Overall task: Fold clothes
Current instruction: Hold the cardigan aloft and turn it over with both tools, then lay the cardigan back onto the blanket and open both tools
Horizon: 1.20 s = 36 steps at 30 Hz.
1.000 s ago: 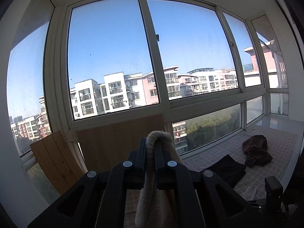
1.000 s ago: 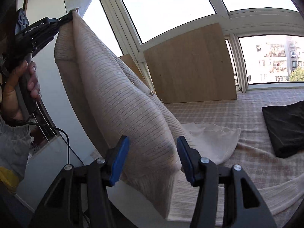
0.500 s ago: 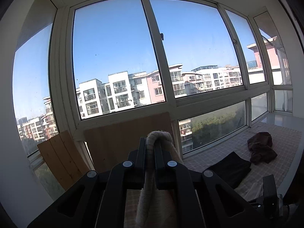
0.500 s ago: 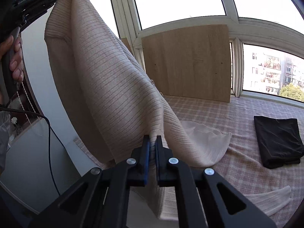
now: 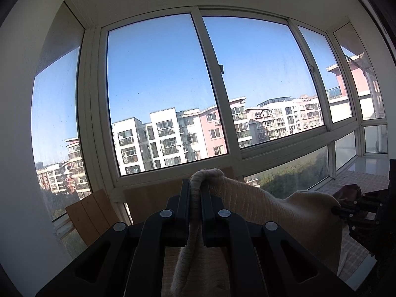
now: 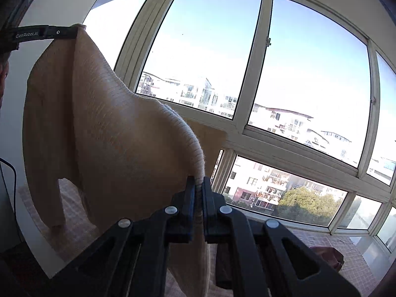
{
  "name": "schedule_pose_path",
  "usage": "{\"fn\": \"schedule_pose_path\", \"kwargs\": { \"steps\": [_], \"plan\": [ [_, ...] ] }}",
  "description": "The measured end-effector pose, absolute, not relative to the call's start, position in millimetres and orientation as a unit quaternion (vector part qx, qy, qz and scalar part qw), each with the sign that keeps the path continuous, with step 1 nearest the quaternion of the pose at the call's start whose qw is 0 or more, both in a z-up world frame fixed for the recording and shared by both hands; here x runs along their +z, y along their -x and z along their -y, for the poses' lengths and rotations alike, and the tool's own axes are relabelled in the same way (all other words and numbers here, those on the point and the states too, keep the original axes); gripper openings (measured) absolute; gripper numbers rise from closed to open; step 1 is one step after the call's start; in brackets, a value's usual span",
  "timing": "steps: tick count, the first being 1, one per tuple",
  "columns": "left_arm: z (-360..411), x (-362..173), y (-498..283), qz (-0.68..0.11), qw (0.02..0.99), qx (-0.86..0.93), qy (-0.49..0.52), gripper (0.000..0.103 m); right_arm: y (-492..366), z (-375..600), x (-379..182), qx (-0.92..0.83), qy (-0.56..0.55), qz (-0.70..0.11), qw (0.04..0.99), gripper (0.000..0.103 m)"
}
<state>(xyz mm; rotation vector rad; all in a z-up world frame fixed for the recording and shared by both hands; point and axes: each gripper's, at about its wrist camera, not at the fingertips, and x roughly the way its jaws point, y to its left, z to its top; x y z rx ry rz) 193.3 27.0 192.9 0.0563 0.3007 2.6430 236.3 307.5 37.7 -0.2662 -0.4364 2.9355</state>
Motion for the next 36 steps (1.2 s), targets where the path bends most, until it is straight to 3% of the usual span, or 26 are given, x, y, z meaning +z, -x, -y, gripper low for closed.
{"fn": "schedule_pose_path", "kwargs": {
  "steps": [10, 17, 26, 36],
  "plan": [
    [-13.7, 270.9, -234.3, -0.127, 0.249, 0.957, -0.080, 0.006, -285.8, -300.6, 149.1, 0.970, -0.029, 0.208, 0.126, 0.005],
    [1.1, 273.7, -233.3, -0.133, 0.271, 0.952, -0.051, 0.007, -315.6, -288.7, 180.9, 0.964, -0.070, 0.216, 0.141, 0.005],
    [-10.8, 191.9, -138.5, -0.159, 0.280, 0.945, 0.054, 0.007, -249.3, -285.1, 119.8, 0.969, 0.026, 0.203, 0.141, 0.005],
    [-73.2, 74.5, 77.8, -0.184, 0.246, 0.927, 0.214, 0.007, -35.8, -329.2, 0.8, 0.963, 0.182, 0.180, 0.084, 0.005]
  ]
}}
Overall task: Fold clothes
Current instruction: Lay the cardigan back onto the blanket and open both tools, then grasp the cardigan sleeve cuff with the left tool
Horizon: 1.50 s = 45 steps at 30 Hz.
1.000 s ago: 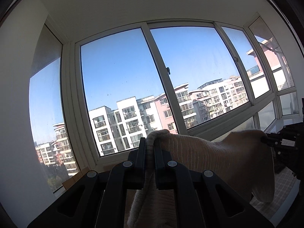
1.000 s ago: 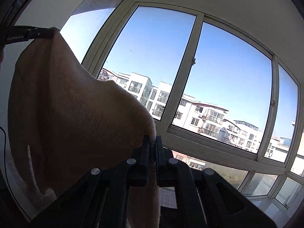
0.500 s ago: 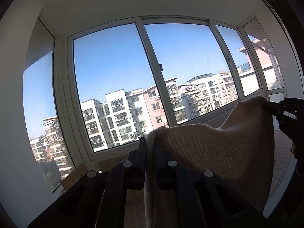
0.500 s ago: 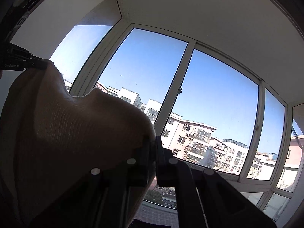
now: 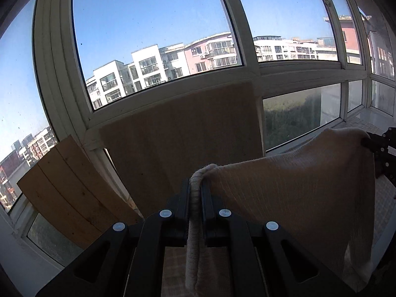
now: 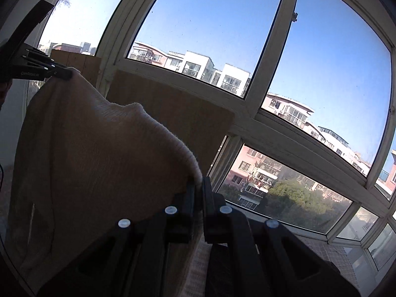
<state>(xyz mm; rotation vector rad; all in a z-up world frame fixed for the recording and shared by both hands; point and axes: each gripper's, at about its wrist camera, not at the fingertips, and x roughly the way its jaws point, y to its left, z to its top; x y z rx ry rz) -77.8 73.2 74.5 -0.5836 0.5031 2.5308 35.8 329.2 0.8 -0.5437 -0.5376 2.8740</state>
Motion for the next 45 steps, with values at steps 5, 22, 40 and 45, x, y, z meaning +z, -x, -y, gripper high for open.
{"fn": "schedule_pose_path", "kwargs": {
  "steps": [5, 22, 40, 45],
  "plan": [
    [-103.0, 3.0, 156.8, -0.185, 0.224, 0.918, 0.270, 0.007, 72.8, -351.2, -63.2, 0.952, 0.249, 0.168, 0.059, 0.005],
    [-142.2, -160.0, 279.4, -0.170, 0.203, 0.909, 0.323, 0.007, 203.7, -400.2, -215.7, 0.901, 0.387, 0.162, 0.113, 0.005],
    [-15.8, -153.3, 154.2, -0.134, 0.168, 0.922, 0.323, 0.076, 74.1, -366.4, -193.8, 0.902, 0.392, 0.130, 0.128, 0.036],
    [36.5, -182.4, 55.8, -0.100, 0.165, 0.895, 0.402, 0.076, -23.7, -342.8, -193.8, 0.901, 0.412, 0.056, 0.126, 0.037]
  ]
}}
